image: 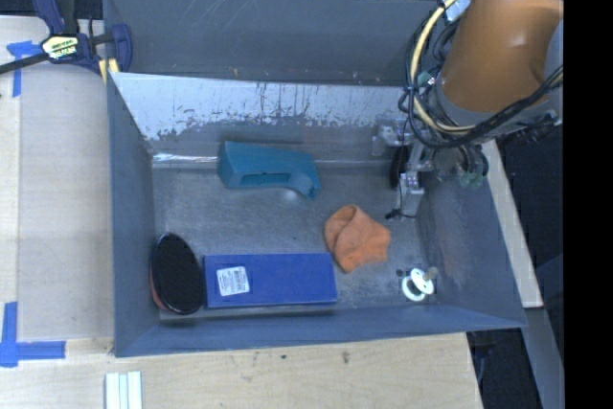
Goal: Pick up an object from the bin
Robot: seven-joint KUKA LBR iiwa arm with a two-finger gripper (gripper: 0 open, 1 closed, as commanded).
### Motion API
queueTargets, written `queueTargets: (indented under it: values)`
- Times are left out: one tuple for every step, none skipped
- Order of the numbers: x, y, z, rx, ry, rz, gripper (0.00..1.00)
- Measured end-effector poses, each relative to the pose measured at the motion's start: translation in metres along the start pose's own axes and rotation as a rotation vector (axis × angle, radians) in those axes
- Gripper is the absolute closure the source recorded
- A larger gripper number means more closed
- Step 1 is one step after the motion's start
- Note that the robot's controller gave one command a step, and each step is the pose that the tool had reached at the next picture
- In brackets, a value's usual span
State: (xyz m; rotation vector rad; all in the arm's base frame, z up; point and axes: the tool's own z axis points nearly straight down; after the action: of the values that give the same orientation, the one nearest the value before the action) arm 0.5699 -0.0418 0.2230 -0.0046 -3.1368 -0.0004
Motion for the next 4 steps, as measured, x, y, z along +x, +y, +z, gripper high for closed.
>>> queueTargets:
  values:
    - [-0.002,0.0,-0.005,0.001,-0.008,-0.001,0.0]
    - [-0.009,-0.002,0.023,0.001,-0.012,-0.023,0.0]
    - [-0.007,-0.003,0.049,0.0,-0.006,-0.024,0.0]
    - [-0.016,-0.004,0.091,0.0,-0.009,0.032,0.0]
